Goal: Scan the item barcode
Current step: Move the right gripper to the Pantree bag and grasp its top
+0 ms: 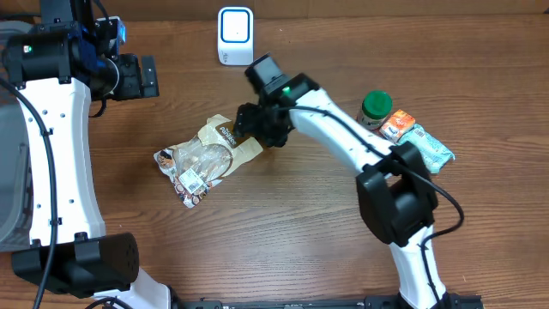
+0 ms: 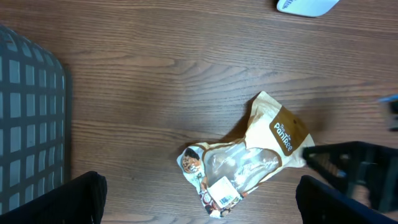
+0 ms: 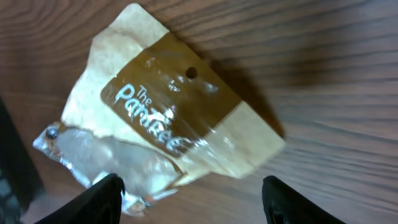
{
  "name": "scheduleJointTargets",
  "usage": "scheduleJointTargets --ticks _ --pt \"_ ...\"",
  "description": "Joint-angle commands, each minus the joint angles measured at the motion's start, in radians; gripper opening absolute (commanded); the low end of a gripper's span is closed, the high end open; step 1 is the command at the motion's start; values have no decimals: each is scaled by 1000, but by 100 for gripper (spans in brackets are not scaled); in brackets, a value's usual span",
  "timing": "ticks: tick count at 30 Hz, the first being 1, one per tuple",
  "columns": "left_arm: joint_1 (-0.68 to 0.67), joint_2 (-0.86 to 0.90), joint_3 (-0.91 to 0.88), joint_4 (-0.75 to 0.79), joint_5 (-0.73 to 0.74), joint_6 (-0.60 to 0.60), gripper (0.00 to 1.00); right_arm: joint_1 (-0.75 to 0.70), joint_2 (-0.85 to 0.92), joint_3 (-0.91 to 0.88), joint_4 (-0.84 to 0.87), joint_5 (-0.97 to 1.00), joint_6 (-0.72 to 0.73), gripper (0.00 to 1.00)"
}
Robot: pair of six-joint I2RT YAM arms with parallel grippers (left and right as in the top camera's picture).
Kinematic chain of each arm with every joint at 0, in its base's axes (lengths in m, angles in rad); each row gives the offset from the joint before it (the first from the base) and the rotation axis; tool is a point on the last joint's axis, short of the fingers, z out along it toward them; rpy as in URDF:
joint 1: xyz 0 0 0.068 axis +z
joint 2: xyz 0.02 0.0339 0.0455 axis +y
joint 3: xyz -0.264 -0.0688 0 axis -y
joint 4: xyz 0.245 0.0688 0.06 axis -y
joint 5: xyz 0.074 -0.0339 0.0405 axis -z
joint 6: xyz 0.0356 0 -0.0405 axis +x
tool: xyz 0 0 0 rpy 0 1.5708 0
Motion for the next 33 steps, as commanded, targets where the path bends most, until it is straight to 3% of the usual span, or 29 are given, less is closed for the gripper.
scheduleJointTargets --ticks 1,7,12,18,24,28,33 --pt "-2 8 -2 0 8 16 100 38 51 -6 28 39 117 70" --pt "-2 8 -2 0 8 16 100 52 82 -13 37 134 100 70" --pt "-2 8 -2 0 8 16 100 52 82 -40 19 180 32 63" --pt "-2 8 -2 0 8 16 100 50 82 -49 -95 282 25 61" --pt "-2 8 -2 0 8 16 100 25 81 3 -240 306 -60 66" --pt "-2 8 -2 0 8 16 100 -7 81 136 -290 152 -348 70" --pt "-2 8 -2 0 8 16 100 -5 81 214 -161 117 -468 76"
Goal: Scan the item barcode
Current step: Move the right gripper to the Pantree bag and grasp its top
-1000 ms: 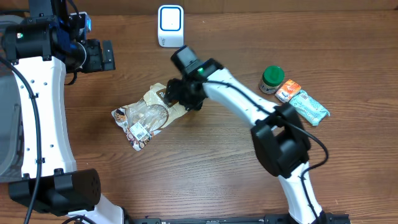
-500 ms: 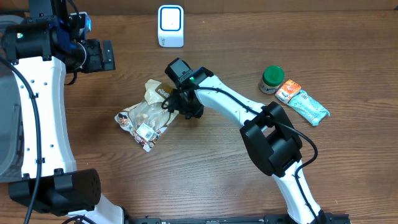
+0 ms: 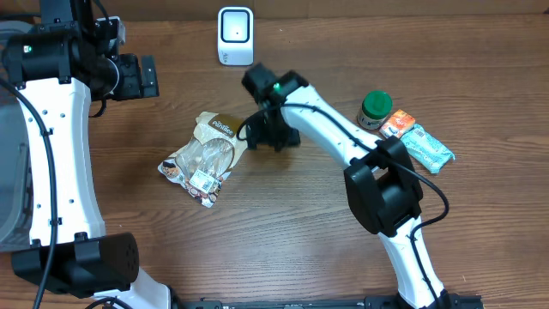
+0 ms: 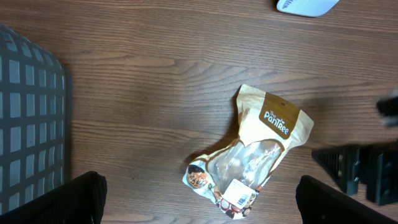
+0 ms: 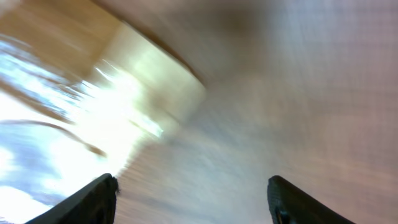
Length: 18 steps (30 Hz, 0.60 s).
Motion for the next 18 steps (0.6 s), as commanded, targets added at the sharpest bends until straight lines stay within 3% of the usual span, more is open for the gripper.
scheduleJointTargets --ticks 1,5,9,18 --pt "-2 8 -2 1 8 16 100 16 -10 53 111 -50 -152 77" --pt "-2 8 -2 1 8 16 100 48 -2 23 317 -50 -153 77" --pt "-2 8 -2 1 8 16 100 114 40 -8 532 -50 -260 76" --pt "-2 8 -2 1 8 16 99 173 103 -8 581 100 -465 76"
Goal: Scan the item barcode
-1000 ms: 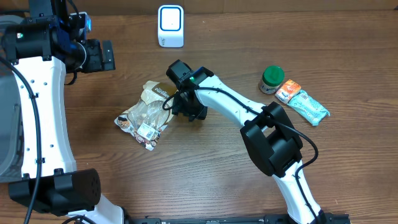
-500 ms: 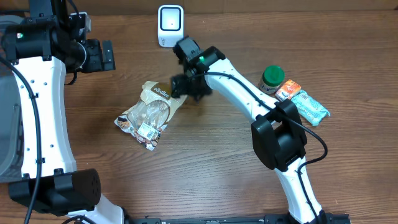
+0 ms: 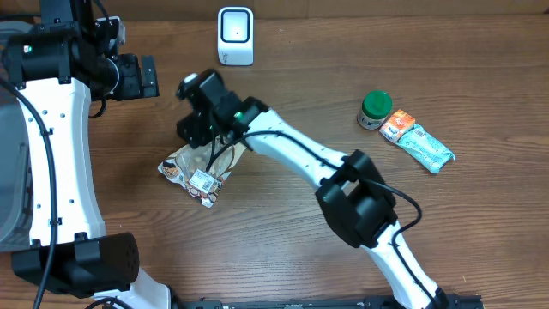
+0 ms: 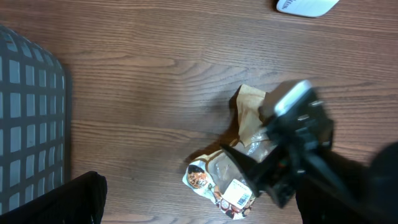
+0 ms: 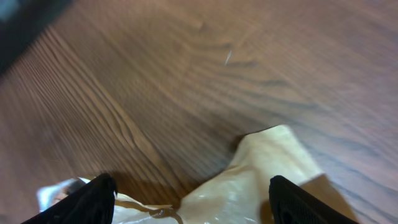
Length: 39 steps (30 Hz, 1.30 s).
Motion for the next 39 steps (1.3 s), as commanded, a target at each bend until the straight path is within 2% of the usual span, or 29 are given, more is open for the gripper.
scheduleJointTargets --ticks 1,9,14,15,18,22,23,25,28,34,39 --pt "-2 8 -2 0 8 16 100 -10 40 -13 -7 109 -116 76" --pt "-2 8 -2 0 8 16 100 -58 14 -10 -161 270 -126 85" --pt "-2 8 -2 0 8 16 100 -123 -63 47 -378 270 60 88" --pt "-2 8 -2 0 8 16 100 -146 -77 80 -482 265 142 88" --pt "-2 8 -2 0 8 16 100 -187 -84 119 -653 176 286 86" --pt "-2 8 -2 0 8 16 100 -245 -84 120 -831 -74 313 86" --pt "-2 8 -2 0 8 16 100 -259 -84 119 -867 -135 288 85" --pt "-2 8 -2 0 8 16 99 -277 -84 119 -913 -249 136 84" --pt "-2 8 -2 0 8 16 100 -287 -84 119 -964 -266 -35 84" --pt "-2 8 -2 0 8 16 100 -275 -84 119 -1046 -237 -174 84" --pt "-2 8 -2 0 8 16 100 -159 -84 118 -1052 -233 -270 82"
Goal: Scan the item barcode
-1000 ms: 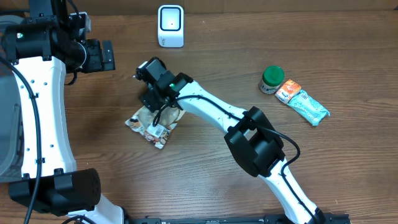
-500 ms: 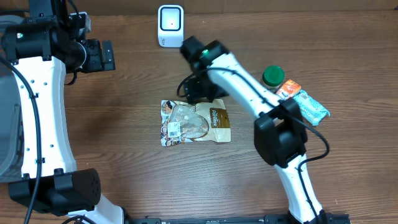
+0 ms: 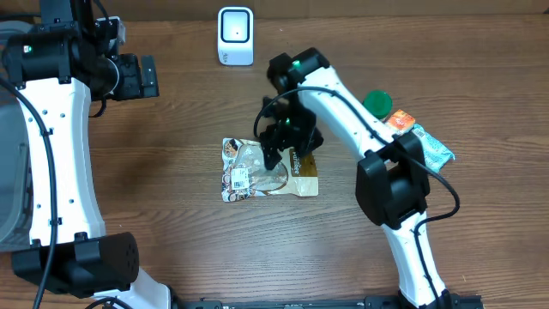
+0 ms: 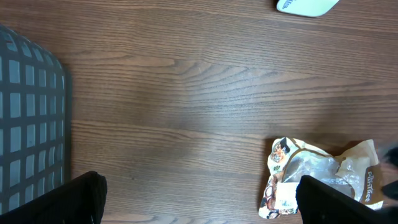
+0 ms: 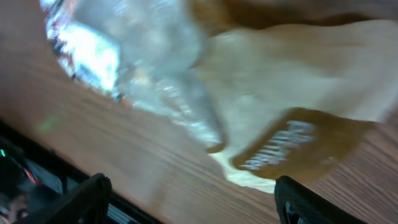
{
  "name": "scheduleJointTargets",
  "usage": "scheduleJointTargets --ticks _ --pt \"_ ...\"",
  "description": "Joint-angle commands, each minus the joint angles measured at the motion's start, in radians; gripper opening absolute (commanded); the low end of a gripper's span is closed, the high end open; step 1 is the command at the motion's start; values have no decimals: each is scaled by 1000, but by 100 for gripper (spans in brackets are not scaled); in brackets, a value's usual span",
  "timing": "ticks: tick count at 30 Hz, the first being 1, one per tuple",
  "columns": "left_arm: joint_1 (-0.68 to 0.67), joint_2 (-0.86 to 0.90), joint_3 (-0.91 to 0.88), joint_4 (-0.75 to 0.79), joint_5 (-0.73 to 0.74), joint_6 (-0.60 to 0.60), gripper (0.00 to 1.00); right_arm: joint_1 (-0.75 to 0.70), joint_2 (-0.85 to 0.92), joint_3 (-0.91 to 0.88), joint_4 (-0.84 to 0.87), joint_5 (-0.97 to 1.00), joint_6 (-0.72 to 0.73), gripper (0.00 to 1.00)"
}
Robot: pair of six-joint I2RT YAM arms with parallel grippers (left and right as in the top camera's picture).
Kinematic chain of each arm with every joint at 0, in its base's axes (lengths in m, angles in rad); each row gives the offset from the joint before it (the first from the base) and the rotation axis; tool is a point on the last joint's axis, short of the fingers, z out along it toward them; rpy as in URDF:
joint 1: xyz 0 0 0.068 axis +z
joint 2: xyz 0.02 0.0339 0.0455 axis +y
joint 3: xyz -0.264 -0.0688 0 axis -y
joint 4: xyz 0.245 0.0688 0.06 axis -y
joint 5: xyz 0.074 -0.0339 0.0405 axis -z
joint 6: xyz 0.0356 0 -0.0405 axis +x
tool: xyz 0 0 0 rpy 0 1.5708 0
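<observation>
The snack bag (image 3: 268, 170) lies flat mid-table, clear window and white barcode label (image 3: 238, 178) at its left end, brown "Pantree" top at its right. My right gripper (image 3: 288, 142) hangs over the bag's right part, open and holding nothing. In the right wrist view the blurred bag (image 5: 249, 93) fills the frame above the spread fingertips (image 5: 94, 198). My left gripper (image 3: 149, 75) stays open far back left. Its wrist view shows the bag (image 4: 320, 177) at lower right. The white scanner (image 3: 235, 36) stands at the back.
A green-lidded jar (image 3: 376, 103), an orange packet (image 3: 401, 120) and a teal packet (image 3: 434, 148) lie at the right, partly behind the right arm. A grey grid basket (image 4: 30, 118) sits at the left edge.
The bag lies further right than before and has turned, its brown top now pointing right. My right gripper was at the bag's upper left and is now over its right part. The left arm is unchanged.
First the bag lay slanted with my right gripper at its brown top end. Then it stood more upright, the gripper just to its right. Then the gripper was at the bag's upper left. Now the bag lies level nearer mid-table, label facing up.
</observation>
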Motion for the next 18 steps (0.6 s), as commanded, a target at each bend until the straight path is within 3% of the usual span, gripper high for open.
scheduleJointTargets --ticks 1,10,18 --pt "-2 8 -2 0 8 16 100 111 -33 18 21 -13 -123 82" --pt "-2 8 -2 0 8 16 100 283 -32 -102 288 34 -136 84" --pt "-2 8 -2 0 8 16 100 325 -32 -177 450 93 -116 86"
